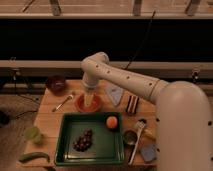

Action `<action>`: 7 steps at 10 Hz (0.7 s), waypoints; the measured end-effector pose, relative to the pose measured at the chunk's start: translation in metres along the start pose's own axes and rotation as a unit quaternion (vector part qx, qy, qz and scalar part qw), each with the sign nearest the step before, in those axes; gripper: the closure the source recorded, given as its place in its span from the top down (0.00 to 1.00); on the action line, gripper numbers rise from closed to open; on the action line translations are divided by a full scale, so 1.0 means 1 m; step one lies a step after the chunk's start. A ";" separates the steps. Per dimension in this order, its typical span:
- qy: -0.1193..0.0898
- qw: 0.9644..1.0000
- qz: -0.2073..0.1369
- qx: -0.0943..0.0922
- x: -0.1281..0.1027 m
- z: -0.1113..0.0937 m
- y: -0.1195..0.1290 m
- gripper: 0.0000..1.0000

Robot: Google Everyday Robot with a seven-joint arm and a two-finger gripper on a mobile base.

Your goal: Place fork in red bowl

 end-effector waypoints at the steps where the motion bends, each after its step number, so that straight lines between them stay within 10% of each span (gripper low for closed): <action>1: 0.000 1.000 0.002 0.001 0.002 -0.001 0.000 0.80; 7: -0.018 1.000 -0.008 0.010 -0.021 0.027 -0.065 0.80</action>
